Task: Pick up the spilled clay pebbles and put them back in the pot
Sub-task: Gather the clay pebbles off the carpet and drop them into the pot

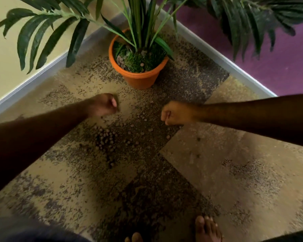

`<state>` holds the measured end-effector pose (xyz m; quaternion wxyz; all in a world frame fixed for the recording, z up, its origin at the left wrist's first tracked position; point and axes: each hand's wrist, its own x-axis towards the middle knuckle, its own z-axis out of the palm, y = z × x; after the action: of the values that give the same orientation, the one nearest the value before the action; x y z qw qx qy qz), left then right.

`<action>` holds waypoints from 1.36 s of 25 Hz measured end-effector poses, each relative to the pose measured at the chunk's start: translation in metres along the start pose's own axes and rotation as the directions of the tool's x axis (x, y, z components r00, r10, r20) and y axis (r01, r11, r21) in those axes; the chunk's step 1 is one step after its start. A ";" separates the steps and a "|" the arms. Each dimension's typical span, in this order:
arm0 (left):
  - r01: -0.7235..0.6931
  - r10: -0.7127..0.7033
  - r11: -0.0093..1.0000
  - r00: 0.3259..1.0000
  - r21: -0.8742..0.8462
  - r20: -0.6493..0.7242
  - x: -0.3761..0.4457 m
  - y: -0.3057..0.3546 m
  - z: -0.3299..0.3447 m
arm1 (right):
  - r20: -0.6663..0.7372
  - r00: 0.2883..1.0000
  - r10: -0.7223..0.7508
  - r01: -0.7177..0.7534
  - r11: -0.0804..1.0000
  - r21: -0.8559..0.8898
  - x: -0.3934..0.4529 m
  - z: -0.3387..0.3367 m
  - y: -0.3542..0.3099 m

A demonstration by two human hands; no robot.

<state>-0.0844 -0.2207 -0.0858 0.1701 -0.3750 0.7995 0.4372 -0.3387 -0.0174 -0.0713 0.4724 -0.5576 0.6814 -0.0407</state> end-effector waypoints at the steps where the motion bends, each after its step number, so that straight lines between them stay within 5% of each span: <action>1: 0.029 -0.030 0.989 1.000 0.145 0.007 0.001 -0.004 0.008 | 0.076 0.997 -0.021 0.029 0.994 -0.102 0.003 -0.008 -0.006; 3: 0.058 -0.066 0.948 0.998 0.313 0.017 0.005 -0.011 0.023 | 0.054 0.998 0.027 -0.014 0.975 -0.224 -0.001 0.012 0.008; 5: 0.057 -0.096 0.939 0.991 0.340 0.098 0.003 -0.013 0.034 | -0.238 0.961 0.143 -0.192 0.961 -0.201 -0.060 0.106 0.011; 7: 0.025 -0.091 0.913 0.985 0.407 0.143 -0.002 -0.013 0.045 | -0.186 0.901 0.392 -0.364 0.916 0.166 -0.146 0.238 0.015; 9: -0.047 -0.028 0.883 0.988 0.468 0.152 -0.008 -0.011 0.061 | 0.067 0.830 0.553 -0.536 0.759 0.369 -0.208 0.312 0.019; 12: -0.105 0.015 0.829 0.986 0.549 0.167 -0.015 -0.004 0.075 | 0.010 0.691 0.723 -0.553 0.520 0.651 -0.205 0.299 0.046; 13: -0.100 0.016 0.827 0.988 0.553 0.155 -0.016 -0.002 0.076 | -0.080 0.699 0.711 -0.582 0.631 0.514 -0.205 0.305 0.048; 17: -0.120 0.030 0.807 0.986 0.578 0.163 -0.026 0.002 0.088 | 0.095 0.665 0.741 -0.615 0.471 0.632 -0.204 0.331 0.050; 18: -0.137 0.051 0.795 0.986 0.591 0.160 -0.025 0.002 0.090 | 0.048 0.631 0.775 -0.593 0.442 0.673 -0.202 0.335 0.055; 20: -0.154 0.079 0.818 0.984 0.554 0.157 -0.021 0.001 0.088 | 0.107 0.657 0.747 -0.554 0.381 0.740 -0.187 0.329 0.074; 21: -0.167 0.082 0.831 0.980 0.530 0.181 -0.021 -0.001 0.088 | 0.153 0.683 0.714 -0.562 0.381 0.734 -0.180 0.320 0.073; 22: -0.200 0.099 0.821 0.973 0.535 0.211 -0.024 -0.004 0.096 | 0.125 0.719 0.684 -0.594 0.511 0.621 -0.179 0.317 0.073; 24: -0.258 0.153 0.793 0.961 0.552 0.230 -0.029 -0.009 0.109 | 0.100 0.776 0.623 -0.559 0.605 0.567 -0.182 0.323 0.073; 27: -0.346 0.266 0.792 0.937 0.503 0.227 -0.019 -0.006 0.095 | 0.081 0.766 0.638 -0.587 0.642 0.493 -0.174 0.328 0.063; 30: -0.170 0.134 0.914 0.984 0.368 0.119 -0.034 -0.018 0.120 | 0.109 0.729 0.676 -0.611 0.570 0.550 -0.161 0.328 0.047; 31: -0.172 0.159 0.937 0.985 0.305 0.066 -0.084 -0.024 0.170 | 0.123 0.713 0.690 -0.622 0.541 0.567 -0.162 0.328 0.049; 34: 0.149 -0.129 0.988 0.948 0.047 -0.290 -0.214 -0.041 0.359 | 0.131 0.677 0.724 -0.614 0.457 0.643 -0.166 0.334 0.054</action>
<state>0.0680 0.1587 -0.1820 0.0958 -0.4837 0.8017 0.3379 -0.1588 0.2927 -0.1875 0.5527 -0.0411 0.8228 -0.1260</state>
